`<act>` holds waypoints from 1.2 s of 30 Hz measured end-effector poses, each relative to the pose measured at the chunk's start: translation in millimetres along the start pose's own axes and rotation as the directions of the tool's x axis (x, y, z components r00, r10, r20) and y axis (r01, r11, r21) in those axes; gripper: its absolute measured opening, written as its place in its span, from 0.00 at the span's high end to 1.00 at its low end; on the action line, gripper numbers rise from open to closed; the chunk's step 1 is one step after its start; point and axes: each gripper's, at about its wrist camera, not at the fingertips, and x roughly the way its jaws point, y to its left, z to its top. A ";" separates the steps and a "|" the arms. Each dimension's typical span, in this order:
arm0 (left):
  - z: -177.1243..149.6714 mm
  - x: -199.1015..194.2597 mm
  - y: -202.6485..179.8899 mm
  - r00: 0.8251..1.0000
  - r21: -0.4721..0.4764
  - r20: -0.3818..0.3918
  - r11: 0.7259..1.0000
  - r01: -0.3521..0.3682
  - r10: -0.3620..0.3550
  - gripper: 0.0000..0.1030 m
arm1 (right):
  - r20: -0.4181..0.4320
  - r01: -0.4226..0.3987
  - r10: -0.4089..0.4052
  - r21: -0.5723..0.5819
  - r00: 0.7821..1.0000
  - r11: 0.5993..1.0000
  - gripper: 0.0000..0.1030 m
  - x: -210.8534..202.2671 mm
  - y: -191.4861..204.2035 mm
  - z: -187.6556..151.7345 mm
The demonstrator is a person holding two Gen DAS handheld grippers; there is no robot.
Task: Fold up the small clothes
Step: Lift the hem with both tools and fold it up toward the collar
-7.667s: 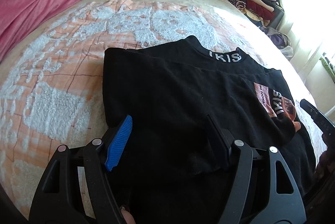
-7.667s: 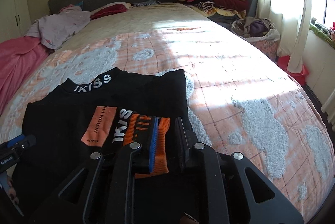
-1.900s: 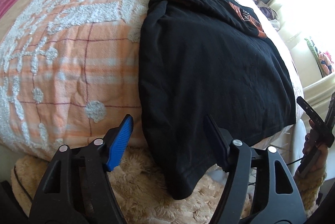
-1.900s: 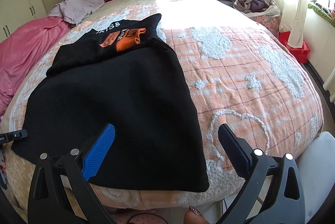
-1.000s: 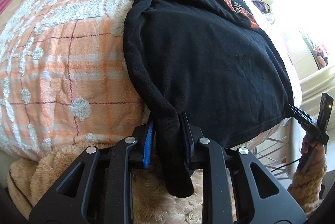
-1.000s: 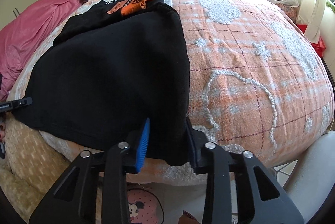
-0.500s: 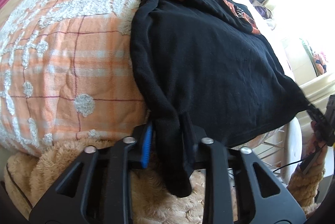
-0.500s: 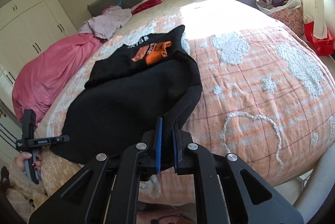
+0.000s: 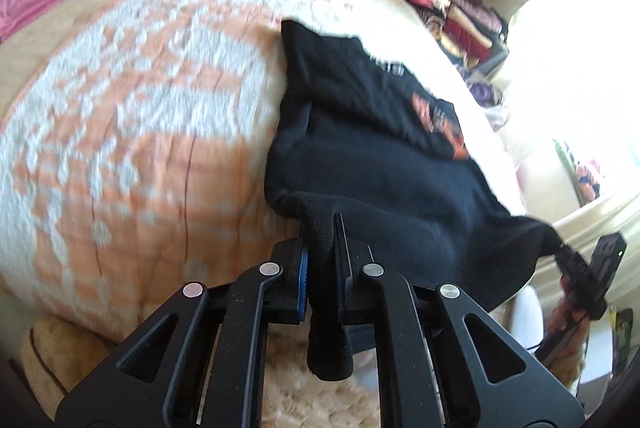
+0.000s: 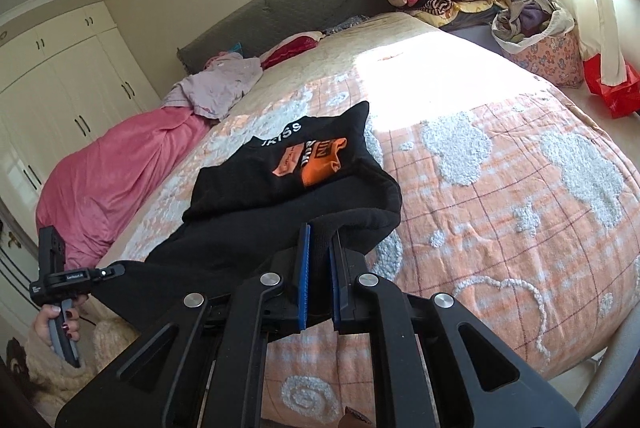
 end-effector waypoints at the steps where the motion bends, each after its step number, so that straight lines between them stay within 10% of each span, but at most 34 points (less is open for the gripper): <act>1: 4.6 -0.5 -1.1 1.000 -0.001 0.009 1.000 -0.002 0.002 0.96 | 0.008 -0.005 0.005 0.010 1.000 1.000 0.93 0.1 -0.9 2.8; 36: 122.2 29.0 -23.9 0.971 -0.015 0.209 0.993 -0.116 0.116 0.96 | 0.189 0.054 -0.034 -0.102 0.981 0.993 0.93 64.5 16.7 121.1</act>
